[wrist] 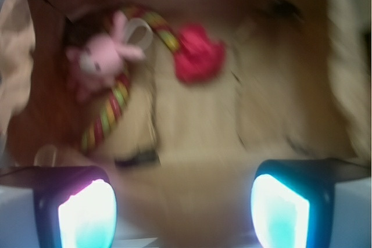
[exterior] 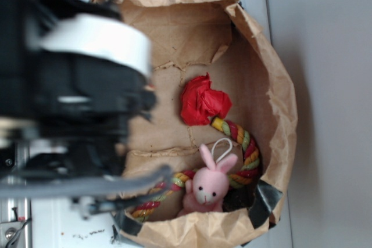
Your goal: Grab the red paper.
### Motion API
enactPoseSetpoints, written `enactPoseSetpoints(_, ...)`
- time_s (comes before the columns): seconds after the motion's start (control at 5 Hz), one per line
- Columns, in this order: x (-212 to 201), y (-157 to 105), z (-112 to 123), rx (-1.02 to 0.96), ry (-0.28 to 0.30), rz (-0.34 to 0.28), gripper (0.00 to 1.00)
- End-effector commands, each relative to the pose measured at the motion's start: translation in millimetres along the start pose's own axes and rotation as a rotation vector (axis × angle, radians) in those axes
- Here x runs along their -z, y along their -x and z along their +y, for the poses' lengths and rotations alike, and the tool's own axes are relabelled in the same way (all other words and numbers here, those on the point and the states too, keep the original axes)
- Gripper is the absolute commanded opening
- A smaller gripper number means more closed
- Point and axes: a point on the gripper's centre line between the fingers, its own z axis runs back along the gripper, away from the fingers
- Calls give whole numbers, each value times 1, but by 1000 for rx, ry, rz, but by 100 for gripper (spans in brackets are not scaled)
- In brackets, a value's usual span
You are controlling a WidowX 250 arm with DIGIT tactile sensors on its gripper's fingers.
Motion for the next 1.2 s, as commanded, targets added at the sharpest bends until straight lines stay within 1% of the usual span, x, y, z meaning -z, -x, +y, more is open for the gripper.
enactPoseSetpoints(0.0,12,-24,13,25,-11,-133,100)
enactPoseSetpoints(0.2,20,-31,14,32,-34,-137,100)
enactPoseSetpoints(0.4,24,-35,17,39,-38,-157,100)
enactPoseSetpoints(0.6,29,-38,15,128,-54,-185,100)
enactPoseSetpoints(0.8,37,-43,15,291,-60,-166,100)
enactPoseSetpoints(1.0,46,-49,18,359,-59,-126,100)
